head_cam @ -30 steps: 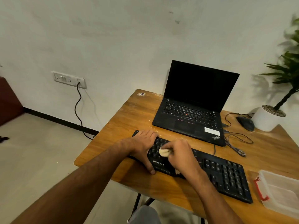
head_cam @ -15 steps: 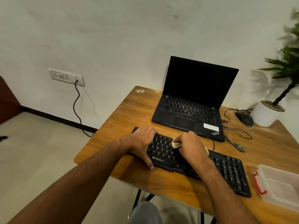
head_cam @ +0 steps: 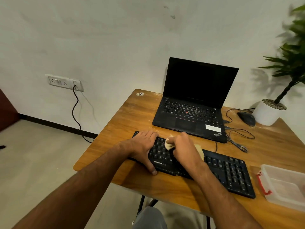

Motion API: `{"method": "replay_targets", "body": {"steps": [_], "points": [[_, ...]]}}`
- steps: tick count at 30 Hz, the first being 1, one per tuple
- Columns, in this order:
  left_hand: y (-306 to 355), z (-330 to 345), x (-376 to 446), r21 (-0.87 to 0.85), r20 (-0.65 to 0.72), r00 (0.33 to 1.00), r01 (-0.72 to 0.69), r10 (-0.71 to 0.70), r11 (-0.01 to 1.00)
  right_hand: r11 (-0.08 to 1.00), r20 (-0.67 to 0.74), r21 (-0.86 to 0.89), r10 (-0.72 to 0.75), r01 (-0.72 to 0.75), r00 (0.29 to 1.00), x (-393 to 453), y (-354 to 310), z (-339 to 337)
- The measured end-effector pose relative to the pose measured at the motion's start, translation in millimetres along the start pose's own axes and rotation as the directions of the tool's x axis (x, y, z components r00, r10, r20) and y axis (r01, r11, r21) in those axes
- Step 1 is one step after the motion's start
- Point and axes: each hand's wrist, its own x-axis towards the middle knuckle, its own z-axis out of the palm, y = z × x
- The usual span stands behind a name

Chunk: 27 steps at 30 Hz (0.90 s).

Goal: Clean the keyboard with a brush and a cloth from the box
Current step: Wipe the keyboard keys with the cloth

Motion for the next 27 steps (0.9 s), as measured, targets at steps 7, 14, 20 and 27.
{"method": "replay_targets", "body": {"steps": [7, 14, 20, 27], "points": [[-0.3, 2.2, 3.7, -0.014, 0.013, 1.0, 0.014, -0.013, 1.0, 0.973, -0.072, -0.024, 0.229, -0.231, 0.971, -7.5, 25.1, -14.0], [0.2, 1.8, 1.4, 0.004, -0.017, 1.0, -0.003, 0.003, 1.0, 0.996, -0.031, 0.006, 0.094, -0.094, 0.995, -5.2, -12.8, 2.0], [1.3, 1.6, 1.4, 0.006, -0.006, 1.0, -0.001, 0.001, 1.0, 1.0, -0.047, -0.018, 0.024, -0.025, 0.999, -2.3, 5.6, 4.4], [-0.4, 2.4, 2.8, 0.006, 0.002, 1.0, 0.015, -0.015, 1.0, 0.999, 0.176, 0.035, -0.013, 0.007, 0.984, -32.0, -0.4, -13.7]]}}
